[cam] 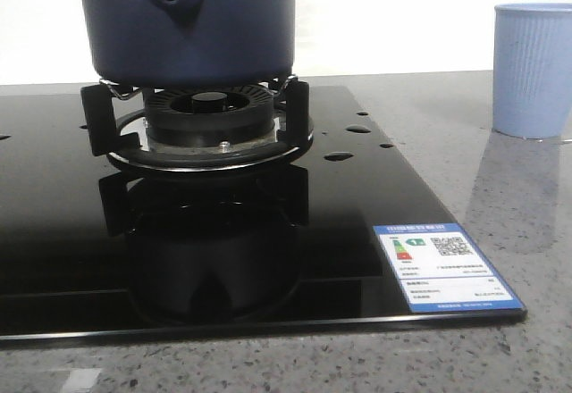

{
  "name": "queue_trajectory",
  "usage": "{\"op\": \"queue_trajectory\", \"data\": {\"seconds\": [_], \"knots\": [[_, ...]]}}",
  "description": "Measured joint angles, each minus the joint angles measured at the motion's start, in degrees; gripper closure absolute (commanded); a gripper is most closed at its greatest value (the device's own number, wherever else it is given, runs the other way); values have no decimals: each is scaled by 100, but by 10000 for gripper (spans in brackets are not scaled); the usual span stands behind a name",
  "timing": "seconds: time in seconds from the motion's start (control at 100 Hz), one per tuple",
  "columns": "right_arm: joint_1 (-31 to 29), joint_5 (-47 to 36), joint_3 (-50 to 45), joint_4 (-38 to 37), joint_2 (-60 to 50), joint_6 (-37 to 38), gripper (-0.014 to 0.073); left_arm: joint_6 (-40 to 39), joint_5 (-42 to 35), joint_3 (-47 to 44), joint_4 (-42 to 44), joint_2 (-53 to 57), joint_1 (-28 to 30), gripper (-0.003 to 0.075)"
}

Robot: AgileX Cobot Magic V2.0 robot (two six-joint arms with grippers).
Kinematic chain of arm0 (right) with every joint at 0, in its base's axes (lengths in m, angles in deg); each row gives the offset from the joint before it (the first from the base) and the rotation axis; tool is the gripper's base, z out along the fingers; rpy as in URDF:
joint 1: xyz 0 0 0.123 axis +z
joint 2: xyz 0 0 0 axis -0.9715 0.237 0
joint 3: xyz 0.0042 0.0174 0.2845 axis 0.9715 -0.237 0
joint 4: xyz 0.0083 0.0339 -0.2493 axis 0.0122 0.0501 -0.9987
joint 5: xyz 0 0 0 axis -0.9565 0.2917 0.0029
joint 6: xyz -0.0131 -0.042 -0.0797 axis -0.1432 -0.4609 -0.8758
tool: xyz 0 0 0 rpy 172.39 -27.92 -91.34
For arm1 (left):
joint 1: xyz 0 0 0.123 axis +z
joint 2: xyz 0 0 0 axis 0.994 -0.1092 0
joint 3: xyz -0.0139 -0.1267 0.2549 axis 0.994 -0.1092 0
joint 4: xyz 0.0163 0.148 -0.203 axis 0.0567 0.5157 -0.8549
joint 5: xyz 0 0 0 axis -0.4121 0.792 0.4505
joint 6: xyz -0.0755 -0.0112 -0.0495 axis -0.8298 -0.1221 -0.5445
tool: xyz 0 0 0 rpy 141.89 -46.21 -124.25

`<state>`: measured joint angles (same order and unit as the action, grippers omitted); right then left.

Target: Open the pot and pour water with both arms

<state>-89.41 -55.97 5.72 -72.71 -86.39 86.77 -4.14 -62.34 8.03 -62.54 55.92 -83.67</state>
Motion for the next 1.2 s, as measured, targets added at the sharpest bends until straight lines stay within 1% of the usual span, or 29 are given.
{"op": "queue_trajectory", "data": {"seconds": [0.73,0.92,0.97,1.02,1.07,1.13,1.2], "knots": [[0,0,0,0,0,0,643,-13,0,0,4,0,0,741],[0,159,0,0,0,0,643,-13,0,0,4,0,0,741],[0,159,0,119,0,-29,643,-13,0,0,4,0,0,741],[0,159,0,408,0,-224,643,-13,0,0,4,0,0,741],[0,146,0,838,0,-656,643,-13,0,0,4,0,0,741],[0,146,0,1410,0,-1375,643,-13,0,0,4,0,0,741],[0,146,0,2317,0,-2296,643,-13,0,0,4,0,0,741]]}}
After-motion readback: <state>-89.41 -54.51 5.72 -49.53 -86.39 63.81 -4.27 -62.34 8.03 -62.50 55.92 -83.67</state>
